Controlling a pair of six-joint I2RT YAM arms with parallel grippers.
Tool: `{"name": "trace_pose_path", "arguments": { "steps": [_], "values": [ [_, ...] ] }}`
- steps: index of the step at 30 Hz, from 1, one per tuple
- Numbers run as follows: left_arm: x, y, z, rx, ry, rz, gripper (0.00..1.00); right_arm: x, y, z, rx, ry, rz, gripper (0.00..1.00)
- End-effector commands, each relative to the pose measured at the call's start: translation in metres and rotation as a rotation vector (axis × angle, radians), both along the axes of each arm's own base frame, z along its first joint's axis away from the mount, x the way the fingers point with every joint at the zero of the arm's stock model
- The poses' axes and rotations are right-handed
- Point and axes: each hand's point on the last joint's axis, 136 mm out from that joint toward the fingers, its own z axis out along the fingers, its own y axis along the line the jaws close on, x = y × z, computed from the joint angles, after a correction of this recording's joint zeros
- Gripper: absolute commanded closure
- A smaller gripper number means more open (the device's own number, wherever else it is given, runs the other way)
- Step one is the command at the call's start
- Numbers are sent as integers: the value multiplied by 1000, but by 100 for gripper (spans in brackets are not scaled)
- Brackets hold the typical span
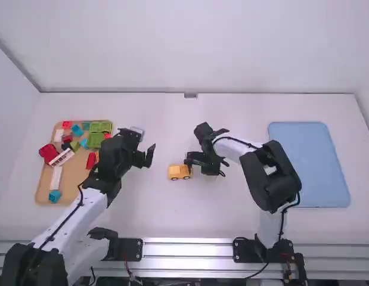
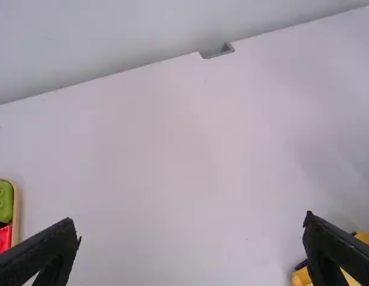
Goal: Assemble lego blocks to make yellow taxi
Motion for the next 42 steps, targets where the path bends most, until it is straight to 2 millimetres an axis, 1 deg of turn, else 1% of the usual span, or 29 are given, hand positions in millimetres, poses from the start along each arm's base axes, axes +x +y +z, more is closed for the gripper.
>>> {"name": "trace_pose_path", "arguments": {
  "steps": [1, 6, 8, 10, 12, 14, 16, 17, 20, 22, 25, 26, 33, 34, 35, 36, 37, 38, 39, 42],
  "values": [
    [-2, -2, -4, -10, 13, -9, 1, -2, 0, -4, -2, 15, -110, 68],
    [-2, -2, -4, -10, 13, -9, 1, -4, -1, -4, -6, 27, -194, 67],
    [-3, -3, -4, -9, 13, -11, 1, -4, -1, -4, -6, 33, -278, 67],
    [-2, -3, -4, -10, 13, -10, 1, -4, 0, -4, -7, 37, -320, 67],
    [-2, -3, -4, -9, 12, -11, 1, -4, -1, -4, -7, 39, -376, 73],
    [-2, -3, -4, -9, 12, -11, 1, -4, -1, -4, -7, 43, -417, 74],
    [-2, -2, -4, -5, 11, -12, 1, -4, -1, -4, -7, 48, -481, 80],
    [-2, -2, -4, -2, 10, -12, 1, -4, -1, -4, -7, 49, -509, 80],
    [-2, -2, -3, -2, 6, -10, 1, -4, -1, -4, -7, 56, -596, 89],
    [-1, -2, -2, -4, 3, -12, 1, -4, -1, -4, -7, 58, -626, 91],
    [-1, -2, -1, -4, -4, -11, 1, -4, 1, -4, -2, 61, -675, 90],
    [-1, -2, 0, -4, -6, -11, 1, -3, 0, -4, -3, 62, -694, 73],
    [-1, -3, -1, -5, -3, -13, 1, -3, 0, -4, -3, 67, -763, 73],
    [-1, -3, -1, -5, -3, -13, 1, -3, 0, -4, -3, 69, -786, 78],
    [-1, -3, -1, -5, -3, -13, 1, -3, 0, -4, -3, 70, -798, 81],
    [-1, -3, -1, -5, -3, -13, 1, -3, 0, -4, -2, 70, -818, 88],
    [-1, -3, -1, -5, -3, -13, 1, -3, 0, -4, -3, 71, -823, 89],
    [-1, -3, -1, -6, -3, -13, 1, -4, 0, -4, -4, 73, -842, 96],
    [-1, -3, -1, -5, -3, -12, 1, -4, 0, -4, -5, 77, -875, 100],
    [-1, -2, -1, -4, -4, -10, 1, -4, 0, -4, -7, 84, -966, 100]
  ]
}}
